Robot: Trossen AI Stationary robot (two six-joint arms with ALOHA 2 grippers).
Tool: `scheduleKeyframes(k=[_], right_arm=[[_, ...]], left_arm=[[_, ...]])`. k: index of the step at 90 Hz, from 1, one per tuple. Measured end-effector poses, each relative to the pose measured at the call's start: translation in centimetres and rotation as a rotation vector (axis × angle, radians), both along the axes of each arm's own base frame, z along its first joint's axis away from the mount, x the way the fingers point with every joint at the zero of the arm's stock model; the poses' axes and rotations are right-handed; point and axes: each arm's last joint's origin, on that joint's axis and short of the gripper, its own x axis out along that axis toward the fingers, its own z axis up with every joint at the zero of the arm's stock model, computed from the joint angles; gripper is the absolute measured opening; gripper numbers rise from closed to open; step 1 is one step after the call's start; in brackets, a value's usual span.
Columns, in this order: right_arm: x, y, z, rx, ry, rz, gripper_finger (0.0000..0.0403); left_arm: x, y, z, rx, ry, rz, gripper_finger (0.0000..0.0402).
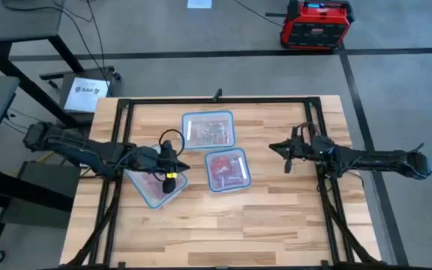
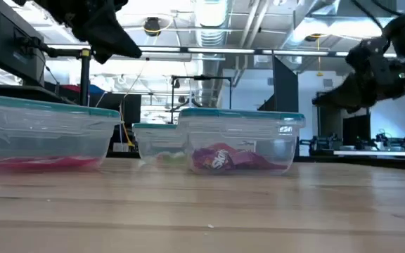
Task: Sort candy
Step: Return to Home Position
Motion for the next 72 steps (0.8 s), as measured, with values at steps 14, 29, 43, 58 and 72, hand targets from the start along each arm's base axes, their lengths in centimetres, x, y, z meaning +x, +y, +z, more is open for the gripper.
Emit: scheduleKeyframes(k=[14,29,43,58,72], right_arm=[[-0.5,0.5,0.6,-0.046,-0.044,0.041,0.0006],[-1.5,0.5,1.1,-0.089,-0.096,-0.001,0.0006],[-2.1,0.7,1.9,-0.148,-0.18,0.04,0.0006],[-2.2,0.8,1.9,-0.142,-0.192,0.064,0.0006],[-2.2,0.8,1.9,-0.073,-0.21,0.057,0.0006]], left_arm=[[-0.2,-0.7,-0.3,-0.006,-0.002,-0.025,0.0001],[-0.3,-1.3,-0.1,0.011,-0.017,-0.012,0.0001],[-0.5,-1.6,-0.1,0.043,-0.021,0.008,0.0001],[-0.5,-1.8,-0.1,0.072,-0.026,-0.006,0.0001],[-0.5,-1.9,0.0,0.1,-0.026,-0.037,0.0001]])
